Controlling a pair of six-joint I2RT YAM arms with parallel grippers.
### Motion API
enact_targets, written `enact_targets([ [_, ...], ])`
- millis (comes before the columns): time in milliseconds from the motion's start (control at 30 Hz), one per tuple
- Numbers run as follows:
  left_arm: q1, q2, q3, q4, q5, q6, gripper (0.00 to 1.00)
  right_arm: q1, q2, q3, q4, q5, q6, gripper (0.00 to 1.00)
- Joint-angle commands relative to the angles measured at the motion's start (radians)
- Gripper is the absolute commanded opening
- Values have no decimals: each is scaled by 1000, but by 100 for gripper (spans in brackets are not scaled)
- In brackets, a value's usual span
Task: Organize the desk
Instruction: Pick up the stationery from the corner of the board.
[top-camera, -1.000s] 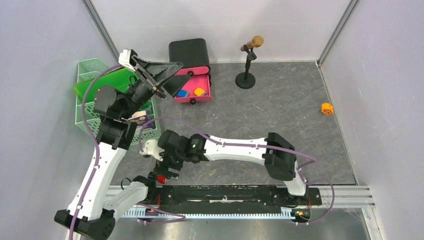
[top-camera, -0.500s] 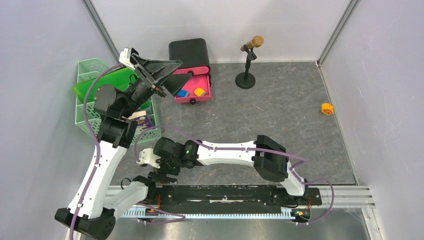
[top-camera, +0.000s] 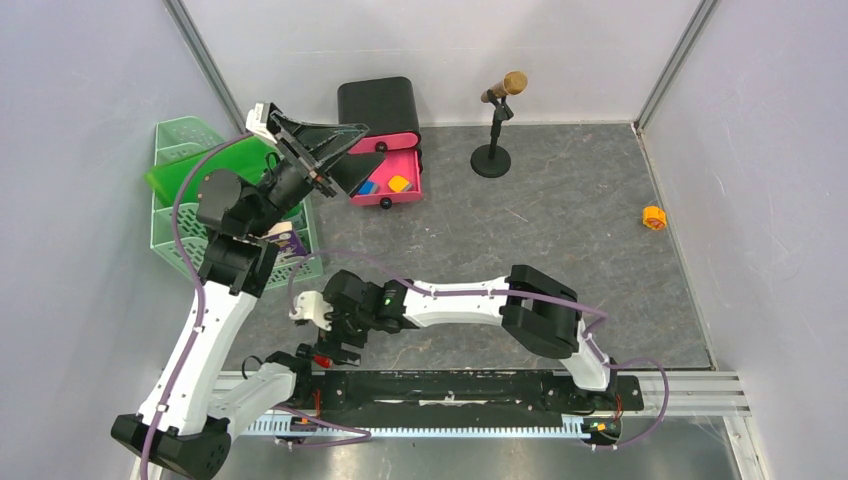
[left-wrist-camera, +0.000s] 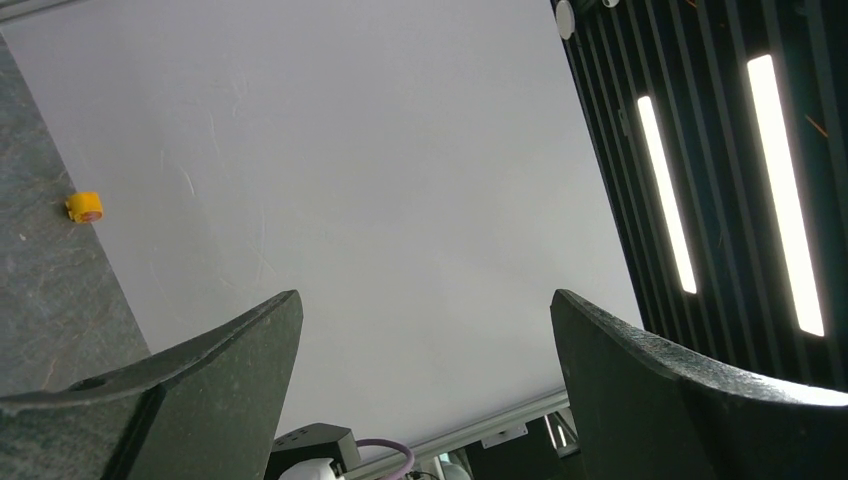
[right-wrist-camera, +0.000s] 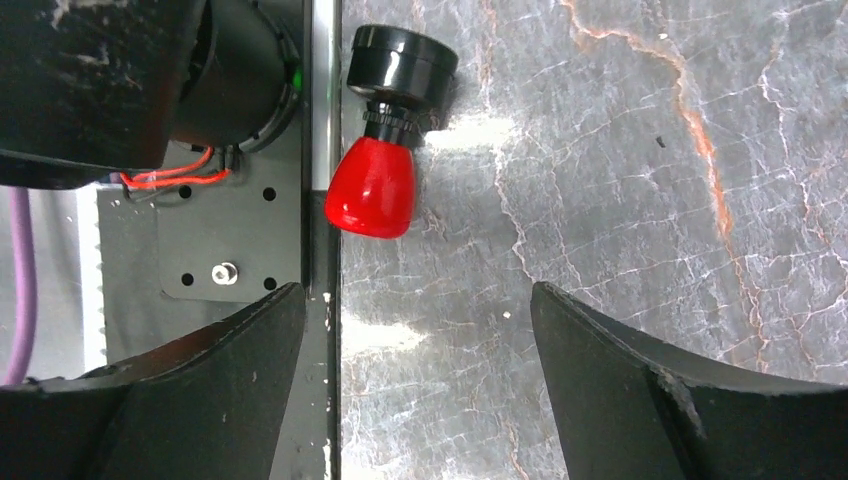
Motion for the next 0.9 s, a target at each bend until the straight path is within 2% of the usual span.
enact_targets([
  [0, 4, -23, -16, -19, -1, 15, 100, -18, -98, -88, 245, -58, 155, 89],
  [133, 4, -45, -58, -28, -6, 19, 100, -24, -129, -290, 504, -31, 211, 89],
  [200, 4, -54, -75, -30, -13, 19, 100, -25, -136, -345, 573, -31, 215, 88],
  [367, 4, -58, -94, -34, -15, 29, 100, -26, -125, -329, 603, -71, 201, 87],
  [500, 4, -54, -96, -34, -3, 33, 100, -23, -109, -356, 697, -123, 260, 81],
  [700, 4, -67, -118, -37, -11, 36, 100, -9, -68, -358, 768, -100, 305, 80],
  [867, 4, -67, -123, -51, -9, 47, 100, 25, -15, -286, 724, -53, 284, 80],
])
